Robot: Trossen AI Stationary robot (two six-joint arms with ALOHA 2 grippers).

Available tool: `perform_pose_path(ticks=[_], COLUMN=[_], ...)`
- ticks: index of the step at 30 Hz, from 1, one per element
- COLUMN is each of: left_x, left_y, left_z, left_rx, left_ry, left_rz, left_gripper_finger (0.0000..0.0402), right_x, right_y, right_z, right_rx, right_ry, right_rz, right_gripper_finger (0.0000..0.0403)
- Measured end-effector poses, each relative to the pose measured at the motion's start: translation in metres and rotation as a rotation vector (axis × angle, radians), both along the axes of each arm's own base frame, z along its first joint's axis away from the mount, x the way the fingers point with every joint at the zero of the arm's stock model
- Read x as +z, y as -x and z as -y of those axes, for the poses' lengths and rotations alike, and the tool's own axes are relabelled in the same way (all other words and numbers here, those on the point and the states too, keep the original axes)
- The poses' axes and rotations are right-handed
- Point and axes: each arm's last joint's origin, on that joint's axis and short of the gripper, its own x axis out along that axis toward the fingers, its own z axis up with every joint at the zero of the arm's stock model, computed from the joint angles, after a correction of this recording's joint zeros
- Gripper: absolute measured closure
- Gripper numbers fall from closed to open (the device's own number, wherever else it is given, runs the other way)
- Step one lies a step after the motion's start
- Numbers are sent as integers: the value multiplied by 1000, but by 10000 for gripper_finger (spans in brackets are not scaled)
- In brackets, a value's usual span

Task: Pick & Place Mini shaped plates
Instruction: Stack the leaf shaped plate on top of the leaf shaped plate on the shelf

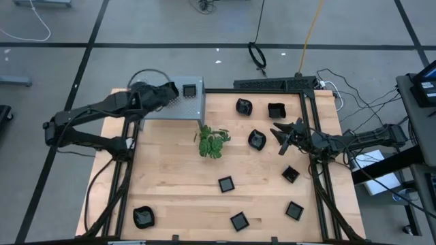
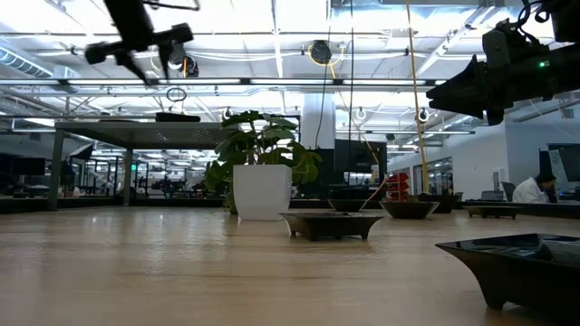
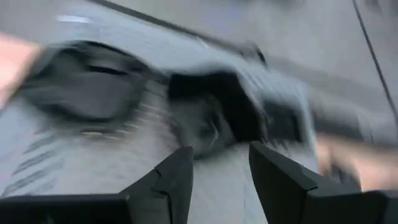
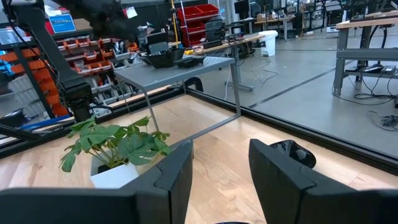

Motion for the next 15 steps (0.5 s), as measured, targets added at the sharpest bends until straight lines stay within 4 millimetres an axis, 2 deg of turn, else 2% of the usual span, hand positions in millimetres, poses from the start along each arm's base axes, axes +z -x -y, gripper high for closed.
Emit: perform_pose_path(ticks=[8,12,15], left_x=[-1,-2,-4], left_y=[-13,-16,-16], left_z=[11,23,36], left_rx=[-777,-1143,-1355], left_ry=[112,116,126], left_rz=[-172,-210,-238], left_gripper_finger=[240,240,240], right_x=[0,0,0], right_y=[0,0,0], right_z=[0,0,0], right_rx=[0,0,0], right_ry=[0,0,0], right_rz=[0,0,0], right_gripper_finger=[258,258,257])
